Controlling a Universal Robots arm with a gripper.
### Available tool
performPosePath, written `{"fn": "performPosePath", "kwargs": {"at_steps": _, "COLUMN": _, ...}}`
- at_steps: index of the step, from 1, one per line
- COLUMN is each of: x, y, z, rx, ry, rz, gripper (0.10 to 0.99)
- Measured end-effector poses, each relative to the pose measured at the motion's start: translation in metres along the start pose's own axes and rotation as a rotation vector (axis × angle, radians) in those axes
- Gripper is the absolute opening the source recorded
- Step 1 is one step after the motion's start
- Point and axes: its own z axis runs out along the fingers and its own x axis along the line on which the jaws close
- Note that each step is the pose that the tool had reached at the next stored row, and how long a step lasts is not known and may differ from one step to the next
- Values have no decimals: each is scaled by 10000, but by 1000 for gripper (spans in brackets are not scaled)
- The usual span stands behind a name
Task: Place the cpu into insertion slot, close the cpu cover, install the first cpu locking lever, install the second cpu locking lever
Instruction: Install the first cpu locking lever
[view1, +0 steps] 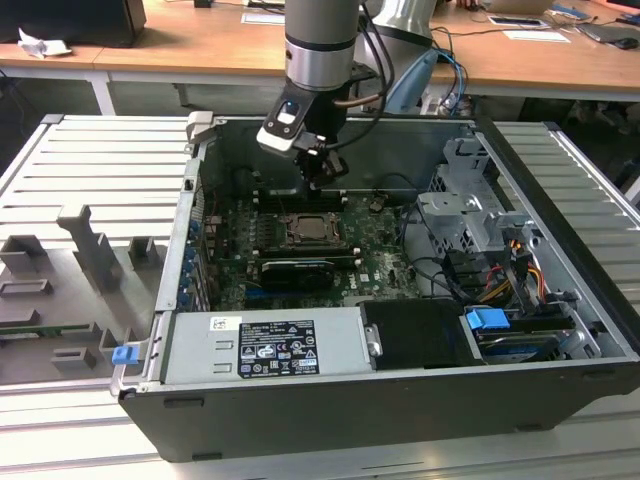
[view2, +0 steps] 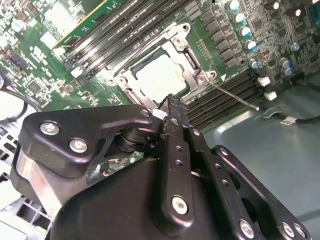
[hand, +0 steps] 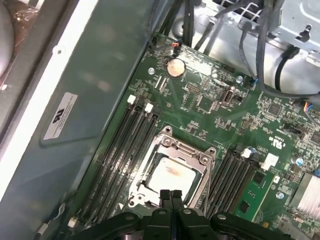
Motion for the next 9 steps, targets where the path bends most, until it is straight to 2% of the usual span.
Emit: {"fn": "performPosePath", "kwargs": {"at_steps": 9, "x": 0, "y": 0, "z": 0, "rx": 2, "ry": 14, "rz": -728, "gripper": 106}}
